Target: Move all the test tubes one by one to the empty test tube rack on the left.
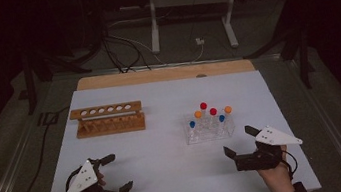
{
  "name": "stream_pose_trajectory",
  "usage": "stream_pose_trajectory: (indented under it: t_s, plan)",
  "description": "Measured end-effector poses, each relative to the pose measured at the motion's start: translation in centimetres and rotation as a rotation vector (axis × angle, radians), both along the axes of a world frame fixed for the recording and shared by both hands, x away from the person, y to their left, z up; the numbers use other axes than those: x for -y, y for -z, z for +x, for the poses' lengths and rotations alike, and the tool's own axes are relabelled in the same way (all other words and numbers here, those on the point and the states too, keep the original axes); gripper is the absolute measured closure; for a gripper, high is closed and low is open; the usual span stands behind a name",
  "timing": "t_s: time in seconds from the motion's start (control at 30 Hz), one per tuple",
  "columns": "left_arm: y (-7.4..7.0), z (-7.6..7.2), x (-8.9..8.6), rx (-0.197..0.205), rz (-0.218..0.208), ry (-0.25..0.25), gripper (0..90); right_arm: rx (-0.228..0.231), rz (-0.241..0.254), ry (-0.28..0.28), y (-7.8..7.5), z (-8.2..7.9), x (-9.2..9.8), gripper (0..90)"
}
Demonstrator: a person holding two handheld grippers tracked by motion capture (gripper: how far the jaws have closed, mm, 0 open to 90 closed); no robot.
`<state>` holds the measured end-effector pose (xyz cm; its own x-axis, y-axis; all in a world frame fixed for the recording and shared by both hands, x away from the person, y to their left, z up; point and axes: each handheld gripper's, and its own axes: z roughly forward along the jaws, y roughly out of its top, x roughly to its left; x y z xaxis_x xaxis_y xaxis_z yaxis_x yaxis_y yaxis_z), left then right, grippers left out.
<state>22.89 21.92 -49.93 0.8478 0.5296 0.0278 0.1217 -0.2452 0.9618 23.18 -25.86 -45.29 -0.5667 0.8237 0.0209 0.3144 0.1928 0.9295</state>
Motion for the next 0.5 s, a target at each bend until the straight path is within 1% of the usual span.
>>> stream_pose_trajectory:
  t_s: [0.07,0.17,0.3,0.33,0.37,0.4,0.47,0.5]
  plan:
    - [0.0,0.0,0.0,0.000,0.000,0.000,0.4,0.001,0.004,-0.008,-0.4,0.3,-0.3,0.0]
    - [0.0,0.0,0.0,-0.001,0.000,0.000,0.4,0.004,0.006,-0.015,-0.6,0.7,-0.7,0.0]
    - [0.0,0.0,0.0,-0.001,-0.001,0.001,0.4,0.005,0.000,-0.018,-0.6,1.1,-1.1,0.0]
    - [0.0,0.0,0.0,-0.002,-0.001,0.001,0.4,0.003,-0.003,-0.013,-0.6,1.3,-1.3,0.0]
    - [0.0,0.0,0.0,-0.002,-0.002,0.001,0.4,0.002,-0.016,0.004,-0.5,1.6,-1.6,0.0]
    - [0.0,0.0,0.0,-0.002,-0.002,0.001,0.4,0.002,-0.016,0.004,-0.5,1.6,-1.6,0.0]
    - [0.0,0.0,0.0,-0.002,-0.001,0.002,0.4,0.003,-0.019,0.027,-0.4,2.0,-1.7,3.0]
    - [0.0,0.0,0.0,-0.002,-0.002,0.003,0.4,-0.001,-0.019,0.035,-0.4,2.2,-1.8,3.1]
